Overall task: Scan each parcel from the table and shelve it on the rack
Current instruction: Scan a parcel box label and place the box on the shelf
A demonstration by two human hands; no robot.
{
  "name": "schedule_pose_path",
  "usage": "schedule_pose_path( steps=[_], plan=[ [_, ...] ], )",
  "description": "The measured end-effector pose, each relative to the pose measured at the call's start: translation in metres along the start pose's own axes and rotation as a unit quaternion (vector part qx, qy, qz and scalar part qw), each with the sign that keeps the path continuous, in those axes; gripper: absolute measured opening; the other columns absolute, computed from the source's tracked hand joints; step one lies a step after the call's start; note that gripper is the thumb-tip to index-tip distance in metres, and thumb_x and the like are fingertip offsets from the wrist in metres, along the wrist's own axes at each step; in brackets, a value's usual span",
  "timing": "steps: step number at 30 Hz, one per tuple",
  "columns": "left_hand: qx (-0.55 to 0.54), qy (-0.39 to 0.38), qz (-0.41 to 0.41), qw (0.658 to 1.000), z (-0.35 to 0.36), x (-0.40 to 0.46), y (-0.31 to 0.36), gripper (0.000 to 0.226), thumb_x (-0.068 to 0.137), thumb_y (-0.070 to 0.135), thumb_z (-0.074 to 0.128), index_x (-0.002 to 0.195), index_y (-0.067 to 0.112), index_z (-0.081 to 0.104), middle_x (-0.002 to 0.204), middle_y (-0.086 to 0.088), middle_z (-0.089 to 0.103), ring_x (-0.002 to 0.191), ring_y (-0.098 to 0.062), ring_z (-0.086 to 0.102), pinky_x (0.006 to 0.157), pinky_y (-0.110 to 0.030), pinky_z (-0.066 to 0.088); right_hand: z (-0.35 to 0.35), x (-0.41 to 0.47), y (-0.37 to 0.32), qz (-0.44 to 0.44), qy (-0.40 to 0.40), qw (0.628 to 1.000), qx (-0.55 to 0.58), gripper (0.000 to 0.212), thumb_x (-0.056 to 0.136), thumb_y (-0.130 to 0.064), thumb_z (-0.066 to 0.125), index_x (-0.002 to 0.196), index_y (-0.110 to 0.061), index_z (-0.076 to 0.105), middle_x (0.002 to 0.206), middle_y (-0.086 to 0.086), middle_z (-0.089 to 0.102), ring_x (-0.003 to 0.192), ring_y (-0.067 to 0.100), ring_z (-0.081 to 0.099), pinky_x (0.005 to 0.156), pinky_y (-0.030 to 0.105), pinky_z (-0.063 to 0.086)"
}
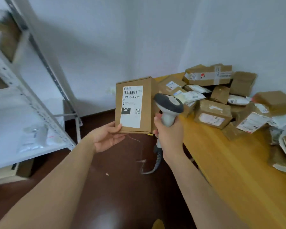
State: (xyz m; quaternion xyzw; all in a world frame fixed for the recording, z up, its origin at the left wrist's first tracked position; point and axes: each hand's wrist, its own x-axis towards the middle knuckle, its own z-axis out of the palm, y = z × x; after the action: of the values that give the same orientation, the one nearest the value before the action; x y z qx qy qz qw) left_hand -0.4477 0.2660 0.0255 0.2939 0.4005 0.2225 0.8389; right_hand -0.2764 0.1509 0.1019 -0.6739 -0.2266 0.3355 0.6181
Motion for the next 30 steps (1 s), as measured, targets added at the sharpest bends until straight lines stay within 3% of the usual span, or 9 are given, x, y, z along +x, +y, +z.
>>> schedule_pose_path(
  steps=[2, 5, 11, 14, 17, 19, 24, 27, 30],
  plan=[
    [-0.014, -0.014, 0.039, 0.999, -0.047, -0.045, 0.018, 0.07, 0.056, 0.019, 0.092, 0.119, 0.017, 0.063, 0.115, -0.007, 0.07, 0.101, -0.019, 0.068, 0.101, -0.034, 0.045, 0.052, -0.032, -0.003, -0.034, -0.023, 0.999, 0.006, 0.015, 0.092, -0.012, 0.066, 0.106, -0.016, 0.061, 0.093, -0.002, 0.068, 0.054, 0.004, 0.057, 0.052, 0.018, 0.049],
    [-0.033, -0.008, 0.101, 0.994, -0.133, -0.121, 0.04, 0.084, 0.037, 0.02, 0.1, 0.113, 0.019, 0.063, 0.1, -0.001, 0.072, 0.088, -0.014, 0.069, 0.084, -0.027, 0.054, 0.139, -0.092, 0.001, -0.061, -0.058, 0.996, 0.032, 0.014, 0.092, -0.01, 0.065, 0.103, -0.017, 0.06, 0.094, -0.001, 0.069, 0.063, 0.011, 0.059, 0.052, 0.017, 0.047],
    [-0.102, 0.093, 0.194, 0.971, -0.286, -0.277, 0.072, 0.095, 0.039, 0.013, 0.098, 0.124, 0.014, 0.056, 0.11, -0.01, 0.062, 0.104, -0.029, 0.061, 0.104, -0.049, 0.045, 0.302, -0.22, 0.017, -0.017, -0.142, 0.987, 0.075, 0.019, 0.091, -0.005, 0.064, 0.097, -0.023, 0.059, 0.084, 0.003, 0.067, 0.053, 0.008, 0.054, 0.053, 0.02, 0.048],
    [-0.14, 0.139, 0.22, 0.955, -0.341, -0.334, 0.083, 0.098, 0.042, 0.008, 0.096, 0.131, 0.01, 0.055, 0.114, -0.014, 0.059, 0.111, -0.035, 0.059, 0.097, -0.053, 0.05, 0.361, -0.26, 0.016, 0.001, -0.189, 0.98, 0.061, 0.017, 0.091, -0.005, 0.063, 0.1, -0.02, 0.06, 0.081, 0.003, 0.065, 0.046, 0.003, 0.053, 0.051, 0.019, 0.048],
    [-0.187, 0.168, 0.25, 0.935, -0.385, -0.369, 0.094, 0.091, 0.041, 0.006, 0.095, 0.125, 0.007, 0.061, 0.113, -0.013, 0.063, 0.109, -0.038, 0.063, 0.086, -0.048, 0.056, 0.41, -0.282, 0.015, -0.005, -0.238, 0.971, 0.03, 0.013, 0.092, -0.01, 0.064, 0.103, -0.015, 0.064, 0.085, 0.003, 0.067, 0.047, 0.003, 0.052, 0.052, 0.02, 0.046],
    [-0.228, 0.184, 0.278, 0.915, -0.413, -0.383, 0.103, 0.085, 0.05, 0.002, 0.089, 0.129, 0.003, 0.059, 0.121, -0.014, 0.06, 0.115, -0.042, 0.06, 0.092, -0.05, 0.053, 0.441, -0.29, 0.015, -0.014, -0.256, 0.966, 0.025, 0.013, 0.091, -0.01, 0.064, 0.103, -0.016, 0.065, 0.088, 0.001, 0.069, 0.048, 0.003, 0.052, 0.052, 0.019, 0.045],
    [-0.264, 0.279, 0.301, 0.873, -0.47, -0.396, 0.141, 0.032, 0.079, 0.004, 0.066, 0.111, 0.0, 0.067, 0.118, -0.012, 0.063, 0.107, -0.044, 0.065, 0.099, -0.051, 0.05, 0.522, -0.29, 0.012, -0.03, -0.291, 0.956, 0.011, 0.013, 0.093, -0.013, 0.063, 0.105, -0.017, 0.06, 0.086, -0.003, 0.067, 0.045, 0.002, 0.055, 0.056, 0.026, 0.048],
    [-0.283, 0.337, 0.322, 0.838, -0.501, -0.397, 0.179, 0.039, 0.074, 0.008, 0.072, 0.11, -0.001, 0.061, 0.118, -0.012, 0.06, 0.101, -0.043, 0.067, 0.089, -0.049, 0.056, 0.58, -0.28, 0.009, -0.04, -0.307, 0.951, 0.014, 0.012, 0.094, -0.015, 0.062, 0.105, -0.02, 0.059, 0.083, 0.002, 0.064, 0.047, 0.0, 0.056, 0.056, 0.024, 0.048],
    [-0.294, 0.392, 0.332, 0.806, -0.535, -0.398, 0.225, 0.029, 0.083, 0.009, 0.07, 0.109, 0.0, 0.059, 0.118, -0.013, 0.058, 0.105, -0.04, 0.064, 0.096, -0.048, 0.052, 0.64, -0.269, 0.0, -0.039, -0.333, 0.942, 0.023, 0.013, 0.095, -0.016, 0.062, 0.097, -0.027, 0.055, 0.082, 0.001, 0.061, 0.048, 0.0, 0.057, 0.056, 0.023, 0.049]
  ],
)
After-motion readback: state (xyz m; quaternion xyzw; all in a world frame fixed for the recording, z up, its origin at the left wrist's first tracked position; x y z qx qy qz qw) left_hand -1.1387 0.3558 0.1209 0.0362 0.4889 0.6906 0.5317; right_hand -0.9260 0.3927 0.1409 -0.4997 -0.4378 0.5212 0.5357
